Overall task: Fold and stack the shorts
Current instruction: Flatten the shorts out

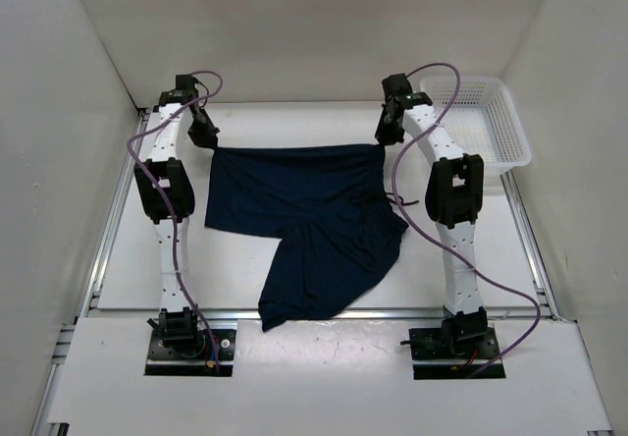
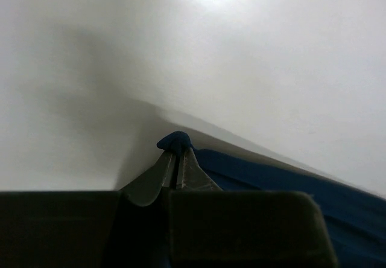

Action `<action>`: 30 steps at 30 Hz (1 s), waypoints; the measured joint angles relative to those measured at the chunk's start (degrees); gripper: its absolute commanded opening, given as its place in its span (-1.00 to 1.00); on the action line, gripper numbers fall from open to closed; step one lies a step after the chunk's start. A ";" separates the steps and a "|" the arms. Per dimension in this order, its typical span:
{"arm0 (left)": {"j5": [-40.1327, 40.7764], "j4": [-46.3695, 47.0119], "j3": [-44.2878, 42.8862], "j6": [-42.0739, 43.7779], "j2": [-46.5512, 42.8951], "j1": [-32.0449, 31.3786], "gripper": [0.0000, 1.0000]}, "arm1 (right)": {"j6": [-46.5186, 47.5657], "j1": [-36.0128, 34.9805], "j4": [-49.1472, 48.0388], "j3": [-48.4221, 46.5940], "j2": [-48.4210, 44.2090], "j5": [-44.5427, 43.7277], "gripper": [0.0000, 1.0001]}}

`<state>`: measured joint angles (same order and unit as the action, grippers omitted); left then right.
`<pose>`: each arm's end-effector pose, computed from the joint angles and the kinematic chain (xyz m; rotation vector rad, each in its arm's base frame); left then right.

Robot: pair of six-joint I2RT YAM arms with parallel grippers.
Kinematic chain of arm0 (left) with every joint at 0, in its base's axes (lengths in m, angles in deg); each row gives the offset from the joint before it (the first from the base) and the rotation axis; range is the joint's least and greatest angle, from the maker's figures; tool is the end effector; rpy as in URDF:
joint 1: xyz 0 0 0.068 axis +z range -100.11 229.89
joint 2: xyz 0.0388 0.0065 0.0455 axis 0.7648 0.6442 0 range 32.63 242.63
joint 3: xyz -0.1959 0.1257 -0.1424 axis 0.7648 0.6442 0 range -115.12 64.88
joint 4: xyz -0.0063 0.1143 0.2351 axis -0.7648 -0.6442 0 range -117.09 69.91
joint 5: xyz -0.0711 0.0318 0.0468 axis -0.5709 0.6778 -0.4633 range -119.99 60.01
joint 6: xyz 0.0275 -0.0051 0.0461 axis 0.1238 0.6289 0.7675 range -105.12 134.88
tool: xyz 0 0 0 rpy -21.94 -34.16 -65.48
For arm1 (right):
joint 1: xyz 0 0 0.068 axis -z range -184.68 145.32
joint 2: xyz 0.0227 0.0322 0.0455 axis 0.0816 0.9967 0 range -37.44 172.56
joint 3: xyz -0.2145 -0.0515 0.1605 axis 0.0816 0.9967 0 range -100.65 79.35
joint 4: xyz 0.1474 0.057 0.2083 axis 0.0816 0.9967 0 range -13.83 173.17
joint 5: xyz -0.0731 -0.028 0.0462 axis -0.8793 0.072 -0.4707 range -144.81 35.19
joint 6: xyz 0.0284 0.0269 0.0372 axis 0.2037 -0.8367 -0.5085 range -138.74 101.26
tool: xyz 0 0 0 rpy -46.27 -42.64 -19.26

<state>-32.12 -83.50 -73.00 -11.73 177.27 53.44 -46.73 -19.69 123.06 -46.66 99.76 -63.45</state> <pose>0.5219 0.0309 0.1940 -0.7211 2.7118 -0.1491 0.5069 0.1305 0.2114 0.3455 2.5457 0.0886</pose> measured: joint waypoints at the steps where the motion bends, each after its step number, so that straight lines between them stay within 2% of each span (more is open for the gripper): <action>1: -0.35 0.35 -1.92 0.00 0.52 -0.11 -0.80 | -0.04 0.22 -0.20 -1.95 0.59 -0.31 -0.99; 9: -4.79 6.99 -11.93 -2.40 6.67 -0.52 -0.80 | -0.17 3.34 -4.63 -17.90 10.14 -0.39 -0.99; 10: -5.14 7.89 -13.35 -2.84 7.93 -0.52 -0.80 | -0.13 3.69 -5.79 -19.45 11.87 0.07 -0.79; 11: -5.44 8.74 -14.80 -3.37 9.07 -0.55 -0.68 | -0.17 3.98 -6.82 -20.57 13.25 0.70 -0.35; 12: -5.68 9.88 -15.58 -3.78 9.94 -0.55 -0.37 | -0.24 4.28 -7.91 -21.35 14.56 1.60 0.20; 13: -5.79 10.82 -15.85 -4.31 10.64 -0.52 -0.14 | -0.04 4.57 -8.98 -21.57 15.50 2.51 0.60; 14: -5.84 11.45 -15.85 -4.33 10.88 -0.50 0.35 | -0.07 4.87 -9.73 -21.59 16.04 3.41 0.90; 15: -5.79 11.78 -15.85 -4.59 11.06 -0.46 0.59 | -0.24 5.05 -10.12 -21.57 16.44 4.33 0.95; 16: -5.75 12.04 -15.85 -5.05 11.08 -0.35 0.94 | -0.04 5.25 -10.54 -21.57 16.55 5.42 0.98; 17: -5.55 12.46 -15.85 -5.11 11.06 -0.24 1.00 | -0.07 5.42 -11.10 -21.55 16.55 6.40 0.98; 20: -4.07 13.60 -14.95 -5.99 9.99 0.02 1.00 | -0.11 5.75 -13.49 -21.55 15.87 8.68 0.98; 24: -1.88 13.81 -8.68 -5.81 3.45 0.22 1.00 | -0.20 5.11 -14.43 -20.04 12.44 10.43 0.89; 28: 0.26 13.94 2.38 -5.14 -10.62 0.46 1.00 | -0.31 3.67 -15.58 -10.64 2.12 10.80 0.80; 30: 1.64 13.84 9.64 -4.68 -20.28 0.22 1.00 | -0.35 2.80 -16.50 -2.82 -6.14 10.75 0.67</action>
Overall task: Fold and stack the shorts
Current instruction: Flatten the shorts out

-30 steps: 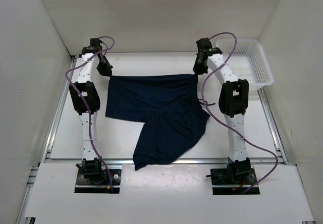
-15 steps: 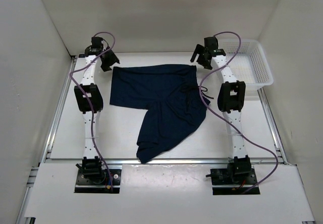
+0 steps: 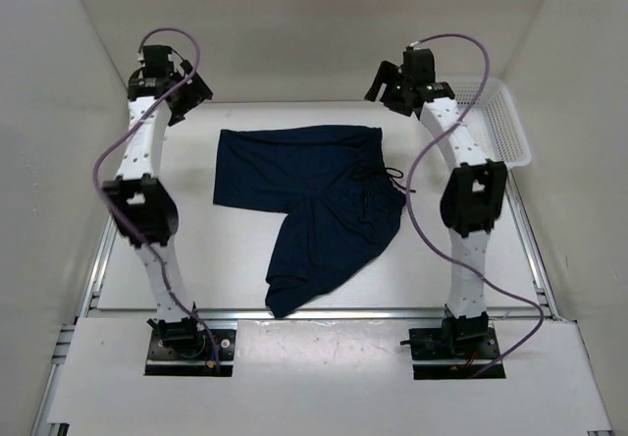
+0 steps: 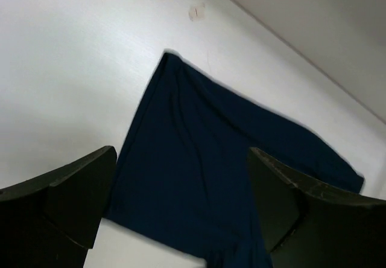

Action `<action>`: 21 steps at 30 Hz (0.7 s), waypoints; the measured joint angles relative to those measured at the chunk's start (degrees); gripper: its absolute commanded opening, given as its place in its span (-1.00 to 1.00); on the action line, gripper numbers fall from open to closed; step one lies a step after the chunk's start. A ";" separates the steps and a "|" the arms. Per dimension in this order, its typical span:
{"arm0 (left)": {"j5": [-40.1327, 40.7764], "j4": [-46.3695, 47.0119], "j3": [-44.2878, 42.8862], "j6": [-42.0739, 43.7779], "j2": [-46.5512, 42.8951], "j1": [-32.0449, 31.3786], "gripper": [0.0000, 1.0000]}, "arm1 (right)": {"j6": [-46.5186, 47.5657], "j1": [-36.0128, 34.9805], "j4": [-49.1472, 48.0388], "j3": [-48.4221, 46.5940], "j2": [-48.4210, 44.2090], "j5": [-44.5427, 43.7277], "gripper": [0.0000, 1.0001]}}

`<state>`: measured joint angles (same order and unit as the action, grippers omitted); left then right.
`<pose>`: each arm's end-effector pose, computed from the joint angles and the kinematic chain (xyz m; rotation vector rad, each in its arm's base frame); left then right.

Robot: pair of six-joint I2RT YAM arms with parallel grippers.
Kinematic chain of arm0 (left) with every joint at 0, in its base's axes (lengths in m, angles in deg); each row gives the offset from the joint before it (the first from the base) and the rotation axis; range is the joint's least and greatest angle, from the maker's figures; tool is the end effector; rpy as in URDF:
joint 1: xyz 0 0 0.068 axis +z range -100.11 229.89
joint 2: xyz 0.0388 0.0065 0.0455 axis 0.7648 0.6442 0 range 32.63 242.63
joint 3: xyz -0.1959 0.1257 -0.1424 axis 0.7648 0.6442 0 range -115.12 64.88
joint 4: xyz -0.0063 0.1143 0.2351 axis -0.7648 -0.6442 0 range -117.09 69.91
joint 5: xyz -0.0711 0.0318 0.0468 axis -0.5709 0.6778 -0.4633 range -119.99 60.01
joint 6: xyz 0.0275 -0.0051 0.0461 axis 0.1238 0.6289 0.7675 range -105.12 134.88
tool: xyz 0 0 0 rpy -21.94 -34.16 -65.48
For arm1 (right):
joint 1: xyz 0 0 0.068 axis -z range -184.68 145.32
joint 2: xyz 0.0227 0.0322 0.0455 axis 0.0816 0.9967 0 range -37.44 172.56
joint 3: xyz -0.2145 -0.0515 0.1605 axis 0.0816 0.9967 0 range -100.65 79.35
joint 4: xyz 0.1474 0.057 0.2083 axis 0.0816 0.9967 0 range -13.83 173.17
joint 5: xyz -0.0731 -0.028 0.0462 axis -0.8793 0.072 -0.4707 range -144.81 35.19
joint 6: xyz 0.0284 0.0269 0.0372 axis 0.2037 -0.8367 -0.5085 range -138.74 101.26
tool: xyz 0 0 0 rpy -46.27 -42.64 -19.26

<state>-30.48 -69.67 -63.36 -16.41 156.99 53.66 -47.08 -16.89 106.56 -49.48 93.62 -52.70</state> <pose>0.4849 0.0315 0.3295 -0.7133 2.2723 -0.2405 0.5205 0.1141 0.3038 0.2833 2.1555 0.4498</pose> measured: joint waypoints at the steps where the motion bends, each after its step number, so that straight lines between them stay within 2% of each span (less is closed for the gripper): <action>1: 0.85 0.39 4.11 0.46 -4.90 -0.26 0.96 | 0.00 -0.44 -1.55 4.57 -4.11 0.02 0.49; 3: 2.19 0.20 13.05 0.96 -15.69 -1.66 0.76 | -0.13 -1.40 -3.74 15.52 -14.29 -0.17 0.29; 4: 2.47 0.39 17.14 1.18 -20.31 -2.80 0.52 | -0.13 -1.95 -4.46 20.22 -18.78 -0.37 0.06; 5: 2.62 1.18 22.25 1.40 -25.29 -4.39 0.41 | -0.07 -2.71 -5.92 25.79 -23.67 -0.63 -0.05; 6: 2.67 1.07 27.23 1.70 -29.94 -6.40 0.35 | -0.13 -3.39 -6.47 30.82 -28.35 -0.76 -0.16; 7: 2.58 0.83 32.09 1.81 -33.62 -8.83 0.30 | -0.02 -4.26 -6.75 35.58 -32.41 -0.96 -0.46; 11: 2.58 0.07 50.86 0.39 -41.62 -19.71 0.30 | -0.17 -10.25 -7.65 55.32 -45.83 -3.28 -0.90; 13: 2.21 -1.36 58.25 -0.94 -41.44 -25.14 0.30 | -1.31 -13.49 -5.49 63.91 -49.90 -3.85 -0.90; 16: 2.23 -3.61 65.53 -3.30 -41.31 -33.11 0.30 | -3.72 -15.17 -1.42 75.47 -54.80 -4.85 -0.70; 17: 2.23 -4.17 66.42 -3.82 -41.31 -35.56 0.30 | -4.59 -15.15 0.02 78.40 -56.37 -5.25 -0.56; 18: 2.08 -4.31 66.82 -4.37 -41.20 -37.90 0.30 | -5.51 -15.13 1.64 81.48 -58.40 -5.62 -0.52; 21: 1.99 -4.17 66.31 -5.05 -39.78 -44.24 0.48 | -7.15 -14.91 5.31 85.33 -63.63 -6.60 -0.30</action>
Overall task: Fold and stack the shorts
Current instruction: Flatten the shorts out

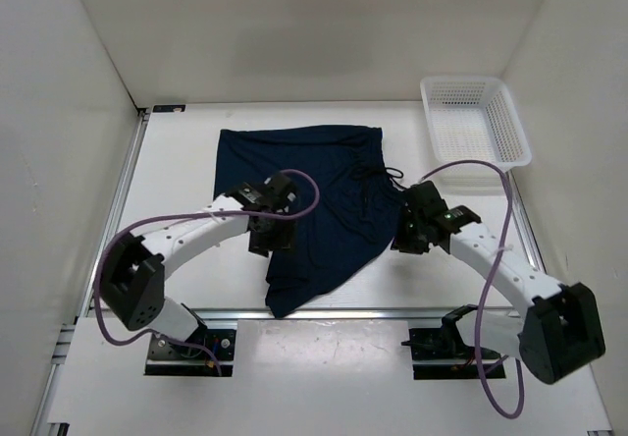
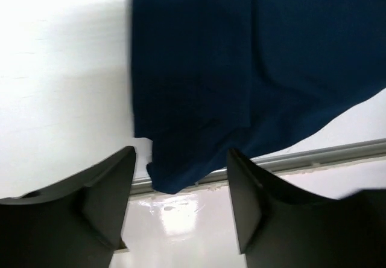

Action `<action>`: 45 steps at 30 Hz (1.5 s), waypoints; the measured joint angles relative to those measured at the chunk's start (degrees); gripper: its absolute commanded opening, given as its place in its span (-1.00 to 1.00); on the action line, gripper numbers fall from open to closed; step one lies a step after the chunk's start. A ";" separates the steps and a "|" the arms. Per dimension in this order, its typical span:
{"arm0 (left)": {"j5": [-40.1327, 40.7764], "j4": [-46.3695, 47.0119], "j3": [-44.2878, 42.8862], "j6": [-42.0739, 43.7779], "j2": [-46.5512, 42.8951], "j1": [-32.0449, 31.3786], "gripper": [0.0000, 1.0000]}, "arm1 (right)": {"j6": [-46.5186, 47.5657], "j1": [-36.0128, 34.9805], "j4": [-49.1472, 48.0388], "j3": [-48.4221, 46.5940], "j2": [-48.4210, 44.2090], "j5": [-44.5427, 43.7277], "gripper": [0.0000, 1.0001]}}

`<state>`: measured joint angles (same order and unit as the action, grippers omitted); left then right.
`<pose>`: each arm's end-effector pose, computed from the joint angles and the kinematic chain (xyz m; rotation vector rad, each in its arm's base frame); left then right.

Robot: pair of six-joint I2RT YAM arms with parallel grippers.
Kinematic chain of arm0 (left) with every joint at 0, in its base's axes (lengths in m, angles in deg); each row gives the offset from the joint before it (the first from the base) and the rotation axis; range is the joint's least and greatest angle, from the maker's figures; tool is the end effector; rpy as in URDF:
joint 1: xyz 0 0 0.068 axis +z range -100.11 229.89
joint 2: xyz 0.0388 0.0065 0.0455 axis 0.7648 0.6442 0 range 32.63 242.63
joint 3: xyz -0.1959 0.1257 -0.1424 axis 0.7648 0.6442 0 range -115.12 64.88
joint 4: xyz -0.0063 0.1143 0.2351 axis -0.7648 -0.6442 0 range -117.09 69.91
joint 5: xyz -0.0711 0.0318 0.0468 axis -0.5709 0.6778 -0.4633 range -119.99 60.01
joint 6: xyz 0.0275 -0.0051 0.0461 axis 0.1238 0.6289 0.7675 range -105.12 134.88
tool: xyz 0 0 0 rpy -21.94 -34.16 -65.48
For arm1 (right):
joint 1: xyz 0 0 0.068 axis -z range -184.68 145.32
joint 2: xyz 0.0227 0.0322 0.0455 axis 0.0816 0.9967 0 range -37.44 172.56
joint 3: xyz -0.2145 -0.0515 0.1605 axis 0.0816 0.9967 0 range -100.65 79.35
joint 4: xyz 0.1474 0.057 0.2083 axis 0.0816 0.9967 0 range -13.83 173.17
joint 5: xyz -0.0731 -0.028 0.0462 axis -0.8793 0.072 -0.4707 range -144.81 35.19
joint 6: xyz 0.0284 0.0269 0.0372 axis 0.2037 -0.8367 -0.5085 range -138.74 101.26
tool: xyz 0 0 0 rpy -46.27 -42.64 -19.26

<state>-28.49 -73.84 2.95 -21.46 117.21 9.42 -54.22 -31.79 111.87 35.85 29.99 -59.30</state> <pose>0.2059 -0.1746 0.2309 0.1013 2.9318 -0.1872 0.1991 0.0989 0.2182 0.2203 2.6257 0.2831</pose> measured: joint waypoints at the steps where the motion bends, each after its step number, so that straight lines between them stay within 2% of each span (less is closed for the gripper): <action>1: 0.33 0.07 -0.48 -0.28 1.40 -1.92 0.48 | -0.35 -0.02 0.66 0.26 -1.62 -0.28 -0.27; 5: 1.62 1.07 -2.71 -1.53 10.73 -7.78 0.48 | -0.52 0.15 1.03 0.22 -5.16 -1.46 -0.24; 9: 2.19 1.20 -2.75 -3.56 18.60 -10.58 0.34 | -0.31 0.26 1.70 0.17 -4.83 -2.32 -0.24; 15: 2.84 0.79 -3.50 -5.99 19.06 -10.88 0.02 | -0.07 0.44 1.97 0.13 -4.44 -3.15 -0.24; 17: 3.48 0.44 -3.63 -6.60 19.10 -10.88 0.02 | -0.04 0.44 1.97 0.13 -4.35 -3.23 -0.24; 18: 4.00 0.13 -3.69 -6.91 19.15 -10.91 0.05 | -0.04 0.44 1.99 0.13 -4.24 -3.30 -0.24; 21: 5.46 -1.14 -4.22 -7.41 19.23 -10.93 0.34 | 0.00 0.44 2.01 0.13 -4.07 -3.32 -0.24; 25: 6.80 -2.73 -5.27 -8.15 19.15 -10.93 0.41 | 0.02 0.44 2.01 0.13 -4.02 -3.32 -0.24; 28: 7.26 -3.28 -6.12 -8.46 18.75 -10.82 0.25 | 0.04 0.44 2.01 0.13 -3.91 -3.32 -0.24; 31: 7.32 -3.17 -6.47 -8.50 18.67 -10.29 -0.02 | 0.04 0.44 2.01 0.13 -3.43 -3.32 -0.24; 36: 7.39 -2.97 -6.45 -8.41 19.08 -9.25 -0.06 | 0.04 0.44 2.08 0.13 -2.86 -3.32 -0.24; 39: 7.58 -2.73 -5.88 -8.72 19.21 -8.83 -0.20 | 0.04 0.44 2.10 0.13 -2.82 -3.32 -0.24; 45: 7.76 -2.71 -5.18 -9.01 19.21 -8.09 -0.20 | 0.04 0.46 2.10 0.13 -2.01 -3.30 -0.24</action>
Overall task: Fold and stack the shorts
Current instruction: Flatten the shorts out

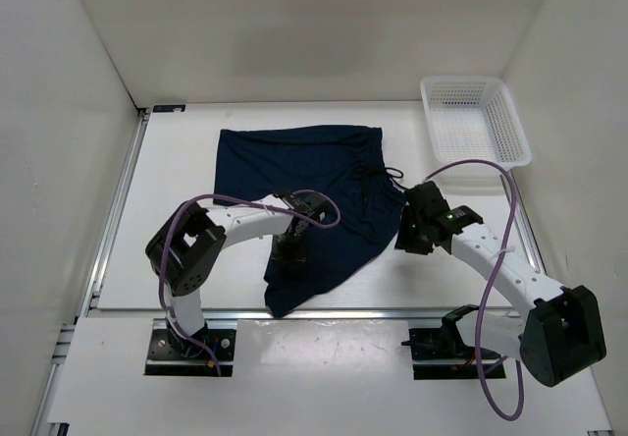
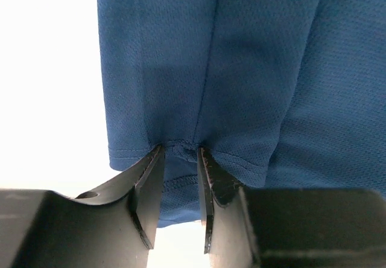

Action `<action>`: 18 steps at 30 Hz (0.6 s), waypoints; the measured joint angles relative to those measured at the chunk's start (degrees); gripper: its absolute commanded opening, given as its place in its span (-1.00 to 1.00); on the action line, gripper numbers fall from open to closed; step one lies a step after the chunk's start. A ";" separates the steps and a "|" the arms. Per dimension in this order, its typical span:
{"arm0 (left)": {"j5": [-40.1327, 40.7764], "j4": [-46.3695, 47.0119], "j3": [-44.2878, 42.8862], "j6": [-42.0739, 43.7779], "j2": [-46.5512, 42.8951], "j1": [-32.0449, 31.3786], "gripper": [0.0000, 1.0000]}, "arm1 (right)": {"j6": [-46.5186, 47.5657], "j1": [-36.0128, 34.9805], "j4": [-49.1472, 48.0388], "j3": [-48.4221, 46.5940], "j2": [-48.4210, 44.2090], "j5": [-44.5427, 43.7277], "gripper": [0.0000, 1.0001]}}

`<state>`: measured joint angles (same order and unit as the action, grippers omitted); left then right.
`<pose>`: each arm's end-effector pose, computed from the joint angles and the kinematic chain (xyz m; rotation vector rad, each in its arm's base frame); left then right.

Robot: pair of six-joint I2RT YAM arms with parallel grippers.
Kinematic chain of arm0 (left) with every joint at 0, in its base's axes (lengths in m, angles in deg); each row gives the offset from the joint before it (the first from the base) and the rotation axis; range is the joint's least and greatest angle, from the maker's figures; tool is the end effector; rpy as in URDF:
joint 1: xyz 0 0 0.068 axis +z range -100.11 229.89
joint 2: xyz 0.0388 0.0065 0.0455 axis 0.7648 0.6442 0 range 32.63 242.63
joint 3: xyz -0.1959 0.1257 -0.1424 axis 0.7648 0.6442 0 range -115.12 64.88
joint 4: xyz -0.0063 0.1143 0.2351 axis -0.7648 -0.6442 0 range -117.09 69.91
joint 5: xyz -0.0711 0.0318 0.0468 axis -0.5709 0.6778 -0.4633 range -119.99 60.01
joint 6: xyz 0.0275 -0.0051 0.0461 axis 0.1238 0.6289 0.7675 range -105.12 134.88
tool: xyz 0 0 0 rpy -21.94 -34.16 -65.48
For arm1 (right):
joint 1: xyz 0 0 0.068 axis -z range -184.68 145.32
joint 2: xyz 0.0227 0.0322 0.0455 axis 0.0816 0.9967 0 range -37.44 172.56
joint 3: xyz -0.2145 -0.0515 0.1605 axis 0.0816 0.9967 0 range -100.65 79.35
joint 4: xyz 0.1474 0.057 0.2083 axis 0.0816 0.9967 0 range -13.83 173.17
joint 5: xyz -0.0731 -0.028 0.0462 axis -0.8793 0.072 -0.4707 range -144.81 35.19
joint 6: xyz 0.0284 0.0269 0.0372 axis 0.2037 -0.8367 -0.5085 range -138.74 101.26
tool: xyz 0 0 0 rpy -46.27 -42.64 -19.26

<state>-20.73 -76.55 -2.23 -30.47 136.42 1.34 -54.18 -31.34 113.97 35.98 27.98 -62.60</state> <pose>0.2089 -0.2281 0.1627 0.0922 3.0509 0.2298 0.1940 0.0921 0.2227 0.2480 2.6033 0.2107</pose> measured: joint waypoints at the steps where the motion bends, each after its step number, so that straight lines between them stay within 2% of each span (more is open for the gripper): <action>1: 0.02 0.02 0.00 0.02 0.00 0.15 -0.23 | 0.02 0.00 0.02 0.00 0.13 0.00 -0.24; 5: -0.02 0.35 0.26 0.31 0.00 0.63 -0.63 | 0.02 0.00 0.00 0.00 0.31 -0.02 -0.24; 6: -0.02 0.44 0.31 0.44 0.00 0.87 -0.79 | 0.02 0.00 0.00 0.00 0.31 0.00 -0.24; 13: -0.22 0.72 0.33 1.60 -0.37 2.64 -0.79 | 0.02 0.00 0.00 0.00 0.31 0.00 -0.26; 18: -0.20 -0.39 0.52 3.21 -4.74 6.86 -0.79 | 0.02 0.00 0.00 -0.02 0.31 0.00 -0.26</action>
<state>-20.93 -76.95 -1.70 -27.25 131.68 8.20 -54.16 -31.34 113.97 35.96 28.29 -62.60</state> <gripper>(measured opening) 0.110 0.371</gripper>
